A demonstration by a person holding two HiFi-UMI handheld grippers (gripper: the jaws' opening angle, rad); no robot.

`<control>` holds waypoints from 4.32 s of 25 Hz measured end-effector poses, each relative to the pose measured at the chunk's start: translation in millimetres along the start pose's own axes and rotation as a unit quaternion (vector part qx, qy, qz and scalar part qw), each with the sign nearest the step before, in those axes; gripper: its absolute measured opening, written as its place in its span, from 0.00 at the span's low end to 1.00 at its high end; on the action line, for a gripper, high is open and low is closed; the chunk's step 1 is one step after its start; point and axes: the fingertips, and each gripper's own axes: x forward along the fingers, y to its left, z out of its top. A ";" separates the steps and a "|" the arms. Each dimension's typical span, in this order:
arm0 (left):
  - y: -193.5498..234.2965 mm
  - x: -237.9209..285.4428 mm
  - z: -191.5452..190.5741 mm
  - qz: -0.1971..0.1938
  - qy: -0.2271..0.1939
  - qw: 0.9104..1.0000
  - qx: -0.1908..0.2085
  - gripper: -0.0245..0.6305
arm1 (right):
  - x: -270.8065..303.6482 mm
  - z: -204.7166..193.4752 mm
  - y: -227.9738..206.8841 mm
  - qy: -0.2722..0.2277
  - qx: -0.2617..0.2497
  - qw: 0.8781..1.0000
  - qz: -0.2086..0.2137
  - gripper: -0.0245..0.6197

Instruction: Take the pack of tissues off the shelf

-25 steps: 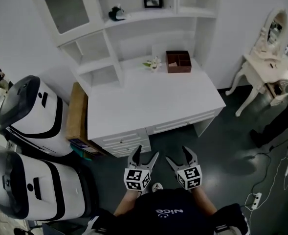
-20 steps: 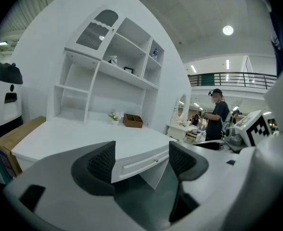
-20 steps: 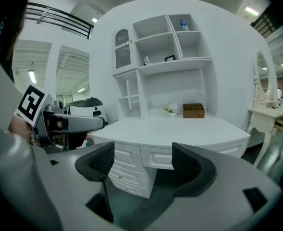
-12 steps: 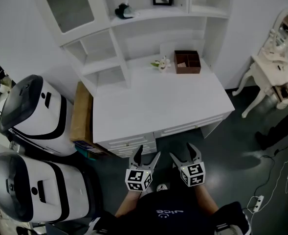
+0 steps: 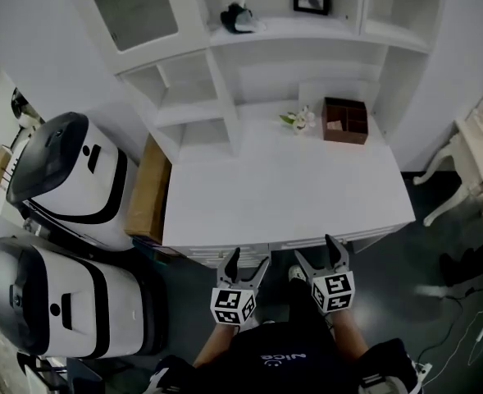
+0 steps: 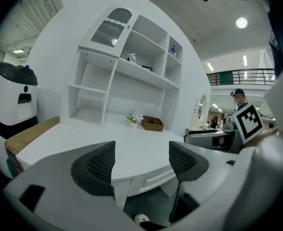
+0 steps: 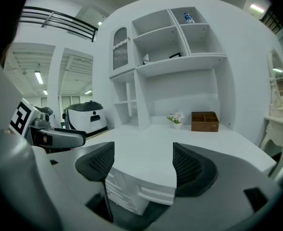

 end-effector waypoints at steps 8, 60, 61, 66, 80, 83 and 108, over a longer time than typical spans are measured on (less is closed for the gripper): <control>24.1 79.9 46.4 0.053 -0.021 0.998 -0.007 0.56 | 84.9 51.2 -49.1 0.000 -0.022 0.998 0.065 0.62; 111.6 199.4 165.8 0.082 -0.014 0.996 0.006 0.56 | 187.6 486.8 -41.3 -0.273 -0.168 0.944 0.077 0.58; 112.3 200.0 167.2 0.080 -0.015 0.997 0.006 0.56 | 191.2 496.0 -38.2 -0.275 -0.171 0.943 0.078 0.58; 115.0 202.6 172.8 0.075 -0.026 0.997 0.000 0.56 | 214.9 528.3 -25.3 -0.265 -0.190 0.942 0.079 0.55; 116.8 195.0 164.7 0.066 -0.039 0.997 -0.030 0.56 | 297.7 548.4 -28.4 -0.121 -0.176 0.974 0.080 0.49; 112.3 196.3 159.3 0.056 -0.032 0.997 -0.035 0.56 | 301.7 549.9 -34.1 -0.108 -0.186 0.975 0.063 0.29; 109.7 179.4 148.6 0.076 -0.026 0.996 -0.032 0.56 | 199.6 562.4 -44.5 -0.251 -0.222 0.942 0.037 0.06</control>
